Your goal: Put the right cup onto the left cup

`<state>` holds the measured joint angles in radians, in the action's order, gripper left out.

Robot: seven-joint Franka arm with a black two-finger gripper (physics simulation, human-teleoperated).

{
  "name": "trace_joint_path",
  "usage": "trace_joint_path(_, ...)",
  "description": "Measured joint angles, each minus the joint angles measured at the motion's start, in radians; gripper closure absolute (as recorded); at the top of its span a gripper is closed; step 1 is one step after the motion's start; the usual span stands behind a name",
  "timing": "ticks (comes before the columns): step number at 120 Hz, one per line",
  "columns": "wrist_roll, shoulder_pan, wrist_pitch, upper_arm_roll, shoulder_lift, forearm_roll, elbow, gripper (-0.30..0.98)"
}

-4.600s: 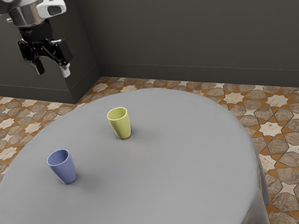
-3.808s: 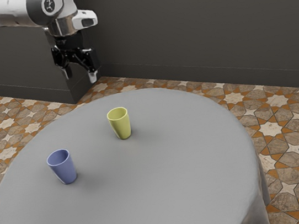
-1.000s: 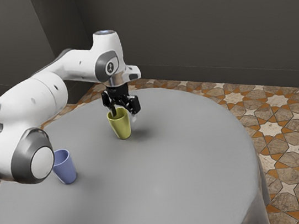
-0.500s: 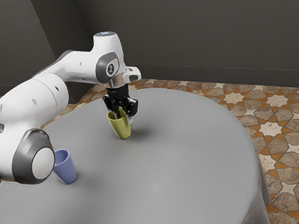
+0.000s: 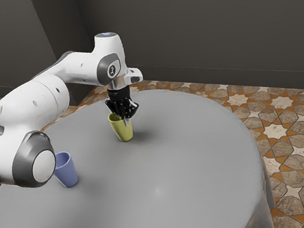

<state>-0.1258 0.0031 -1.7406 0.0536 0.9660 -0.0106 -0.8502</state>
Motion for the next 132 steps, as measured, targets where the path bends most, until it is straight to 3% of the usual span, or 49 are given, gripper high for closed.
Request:
trace_joint_path(24,0.002,-0.001,-0.001,0.000,-0.021,-0.001,-0.015,0.76)
trace_joint_path(70,0.006,-0.006,-0.007,0.001,-0.204,-0.008,-0.153,0.78)
trace_joint_path(132,0.013,-0.012,-0.104,-0.003,-0.478,-0.007,-0.506,0.78)
